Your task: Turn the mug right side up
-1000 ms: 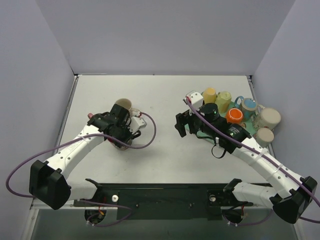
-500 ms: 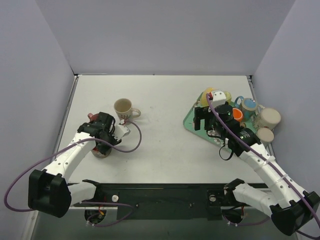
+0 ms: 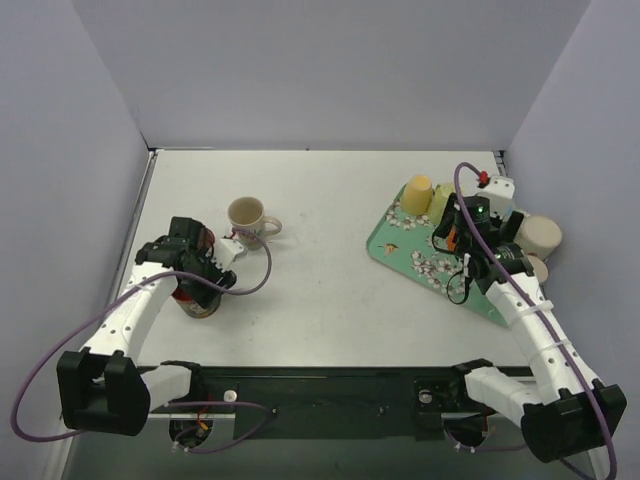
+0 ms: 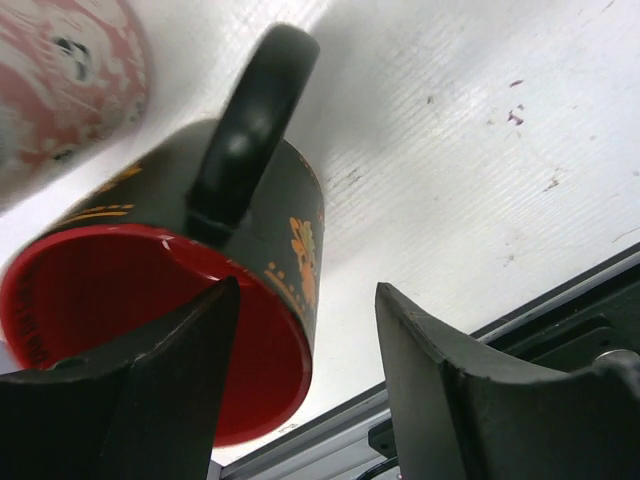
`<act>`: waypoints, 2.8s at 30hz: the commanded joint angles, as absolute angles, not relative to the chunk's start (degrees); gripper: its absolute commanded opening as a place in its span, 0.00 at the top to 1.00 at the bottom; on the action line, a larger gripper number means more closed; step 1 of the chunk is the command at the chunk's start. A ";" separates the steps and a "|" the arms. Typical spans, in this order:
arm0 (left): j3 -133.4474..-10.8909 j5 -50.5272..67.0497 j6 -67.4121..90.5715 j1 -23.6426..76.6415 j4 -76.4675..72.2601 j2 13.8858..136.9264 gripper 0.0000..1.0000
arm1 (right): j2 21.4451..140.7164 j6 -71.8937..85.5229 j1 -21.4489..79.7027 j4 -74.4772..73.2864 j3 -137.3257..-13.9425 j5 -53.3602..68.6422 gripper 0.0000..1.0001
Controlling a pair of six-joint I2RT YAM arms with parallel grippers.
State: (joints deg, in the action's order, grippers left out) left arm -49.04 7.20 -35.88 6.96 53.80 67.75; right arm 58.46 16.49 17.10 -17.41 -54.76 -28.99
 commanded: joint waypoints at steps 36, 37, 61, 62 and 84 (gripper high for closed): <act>-73.83 15.03 -31.38 14.33 61.71 70.75 0.29 | 71.37 23.20 -24.70 -16.96 -49.66 -6.79 0.15; -73.92 15.29 -31.29 14.50 61.35 70.75 0.29 | 71.19 22.94 -24.52 -16.96 -49.40 -5.29 0.16; -70.58 23.03 -31.46 18.02 52.48 70.40 0.29 | 73.30 12.57 -7.48 -40.31 -62.99 -2.54 0.01; -70.23 23.20 -31.64 17.93 52.30 70.23 0.29 | 74.34 11.35 -7.21 -41.56 -64.67 -4.55 0.01; -69.70 23.82 -33.05 17.93 51.24 72.51 0.29 | 109.51 2.11 -4.04 -60.57 -93.52 -11.07 0.44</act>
